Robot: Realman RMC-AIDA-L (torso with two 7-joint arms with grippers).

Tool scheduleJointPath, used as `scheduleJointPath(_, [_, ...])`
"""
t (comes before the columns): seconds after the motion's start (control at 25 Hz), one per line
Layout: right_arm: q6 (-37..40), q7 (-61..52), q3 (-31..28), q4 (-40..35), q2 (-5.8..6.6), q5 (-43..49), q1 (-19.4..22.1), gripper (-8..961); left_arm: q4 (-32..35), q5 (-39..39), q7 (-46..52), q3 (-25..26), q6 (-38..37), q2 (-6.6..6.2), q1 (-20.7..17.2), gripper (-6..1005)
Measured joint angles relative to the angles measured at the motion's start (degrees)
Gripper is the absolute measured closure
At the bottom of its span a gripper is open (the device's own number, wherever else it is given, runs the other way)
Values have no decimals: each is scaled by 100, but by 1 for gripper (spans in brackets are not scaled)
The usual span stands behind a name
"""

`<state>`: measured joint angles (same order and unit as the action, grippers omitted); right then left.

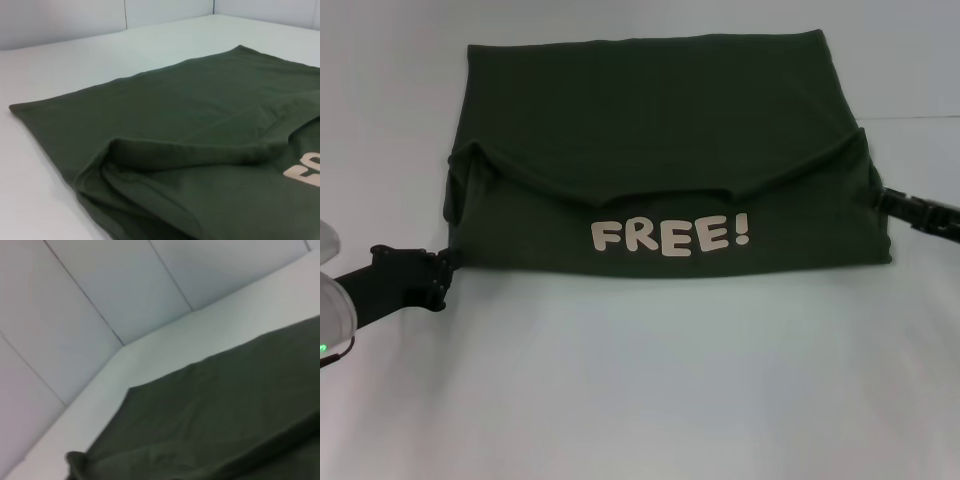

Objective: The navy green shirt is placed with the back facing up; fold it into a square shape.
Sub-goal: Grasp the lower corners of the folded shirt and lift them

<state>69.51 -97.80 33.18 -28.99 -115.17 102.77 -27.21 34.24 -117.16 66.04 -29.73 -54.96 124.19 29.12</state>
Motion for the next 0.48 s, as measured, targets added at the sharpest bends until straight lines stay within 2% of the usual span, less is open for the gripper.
scheduleJointPath(0.24, [-470,-942,4,-116,219,730,-194,306,228,0,36,14,-490,-10,-138,1001])
scheduleJointPath(0.48, [-876,-2114,7,-391,264,1913,-567,307,288,1,36,19,-541,-12,-173,1000])
